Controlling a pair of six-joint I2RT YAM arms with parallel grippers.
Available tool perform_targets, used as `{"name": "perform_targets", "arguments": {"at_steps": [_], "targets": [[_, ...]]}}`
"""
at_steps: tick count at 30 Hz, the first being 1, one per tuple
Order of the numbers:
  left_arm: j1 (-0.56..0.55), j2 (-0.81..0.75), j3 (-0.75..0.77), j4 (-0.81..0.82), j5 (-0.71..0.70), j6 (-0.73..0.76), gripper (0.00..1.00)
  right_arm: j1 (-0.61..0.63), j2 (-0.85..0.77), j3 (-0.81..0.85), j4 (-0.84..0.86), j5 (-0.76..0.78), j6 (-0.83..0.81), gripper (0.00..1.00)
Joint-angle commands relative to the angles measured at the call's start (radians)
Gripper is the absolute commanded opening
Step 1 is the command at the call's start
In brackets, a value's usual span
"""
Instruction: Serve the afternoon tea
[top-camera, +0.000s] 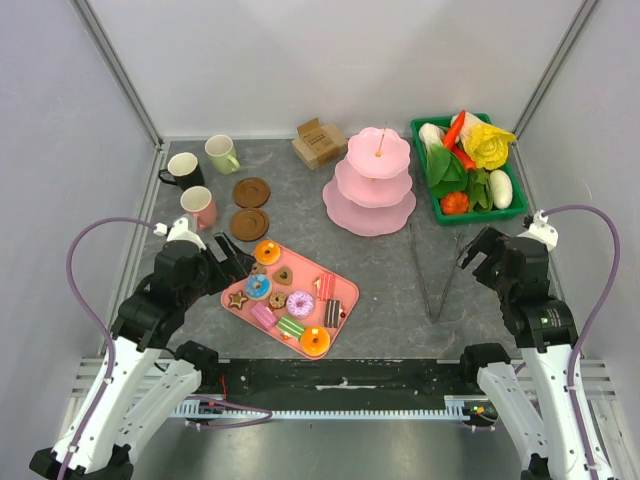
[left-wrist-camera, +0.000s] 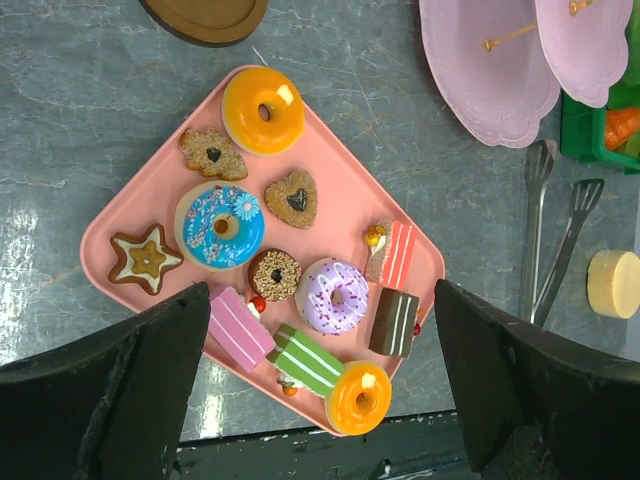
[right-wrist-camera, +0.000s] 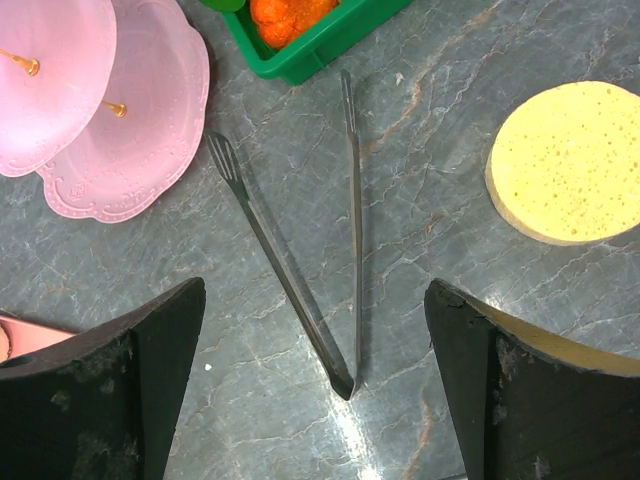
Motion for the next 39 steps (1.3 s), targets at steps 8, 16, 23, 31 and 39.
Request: {"name": "perform_targets", "arguments": {"at_steps": [8, 16, 23, 31, 39], "targets": [[0.002, -0.018, -0.013, 0.073, 0.023, 0.001, 0.99, 0.001, 0.039, -0.005, 0.023, -0.085, -0.036, 0.98], [0.002, -0.027, -0.061, 0.133, 0.058, 0.024, 0.99, 0.020, 0.160, -0.060, -0.059, -0.172, -0.059, 0.98], [0.002, -0.017, -0.074, 0.141, 0.071, 0.027, 0.99, 0.270, 0.264, -0.103, 0.006, 0.020, 0.080, 0.98], [0.003, -0.015, -0.090, 0.151, 0.074, 0.021, 0.99, 0.462, 0.456, -0.140, 0.113, 0.195, 0.205, 0.98], [0.003, -0.012, -0.090, 0.155, 0.075, 0.023, 0.99, 0.462, 0.596, -0.180, 0.237, 0.236, 0.197, 0.98]]}}
